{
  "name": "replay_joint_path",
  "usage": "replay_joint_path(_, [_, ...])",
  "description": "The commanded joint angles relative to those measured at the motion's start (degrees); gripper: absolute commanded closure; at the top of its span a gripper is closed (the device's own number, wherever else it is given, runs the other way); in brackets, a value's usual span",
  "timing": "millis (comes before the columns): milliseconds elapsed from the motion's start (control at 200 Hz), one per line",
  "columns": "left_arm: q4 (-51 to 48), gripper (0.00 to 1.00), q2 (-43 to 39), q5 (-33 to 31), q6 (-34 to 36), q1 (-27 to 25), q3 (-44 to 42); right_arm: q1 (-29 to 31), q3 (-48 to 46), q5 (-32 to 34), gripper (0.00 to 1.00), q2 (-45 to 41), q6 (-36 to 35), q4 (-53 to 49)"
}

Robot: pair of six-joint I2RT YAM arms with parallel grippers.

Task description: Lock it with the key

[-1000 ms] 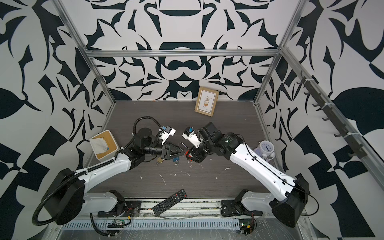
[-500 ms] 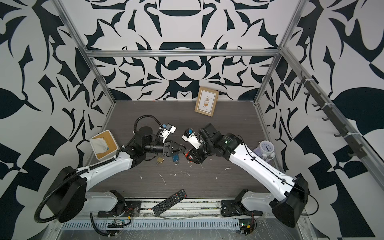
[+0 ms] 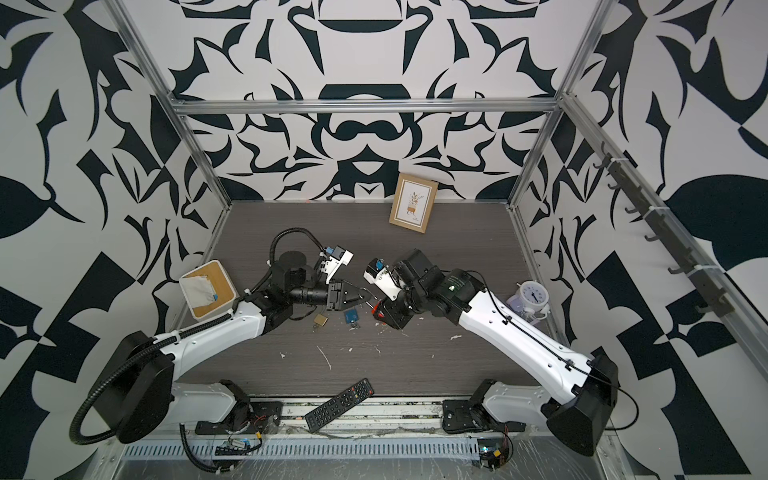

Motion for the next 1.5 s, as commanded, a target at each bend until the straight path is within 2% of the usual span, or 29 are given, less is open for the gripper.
replay_joint_path(0, [-1.2,0.75,0.3,0.3,0.7,-0.1,1.9,0.5,-0.6,2.1,1.00,-1.4,-0.4,2.5])
replay_joint_path(285, [-2.8,0.88,0.8,-1.3,0.7,-0.1,3.0,0.9,-2.5,3.2,1.00,-1.7,-0.4,5.1])
replay_joint_path(400, [-4.6,1.00,0.5,-3.3,0.7,-0.1,3.7,0.9,-3.2,4.0,1.00,-2.1,-0.3,6.2])
replay_joint_path(615, [-7.4,1.00,-0.3,-5.7,1.0,-0.1,4.9,0.9,-4.3,5.0,1.00,-3.3,0.1,9.1])
replay_joint_path(735, [-8.1,0.54,-0.8,-6.4,1.2,-0.2,4.9,0.9,-4.0,5.2,1.00,-3.6,-0.2,8.6])
replay_joint_path(780, [-8.5,0.48,-1.2,-7.0,1.3,-0.2,4.8,0.9,-3.9,5.1,1.00,-3.8,-0.3,8.4])
replay_joint_path(965, [-8.4,0.49,-0.8,-7.4,1.5,-0.1,5.2,1.0,-3.8,2.4,1.00,-3.9,-1.1,7.5])
replay_joint_path(1245, [-6.8,0.53,0.2,-6.4,0.4,-0.1,7.3,1.4,-3.3,2.1,1.00,-2.7,-0.7,7.0])
replay_joint_path(1500, [-7.0,0.64,1.1,-5.0,0.0,-0.1,8.0,1.9,-3.0,3.7,1.00,-3.0,-0.6,7.7])
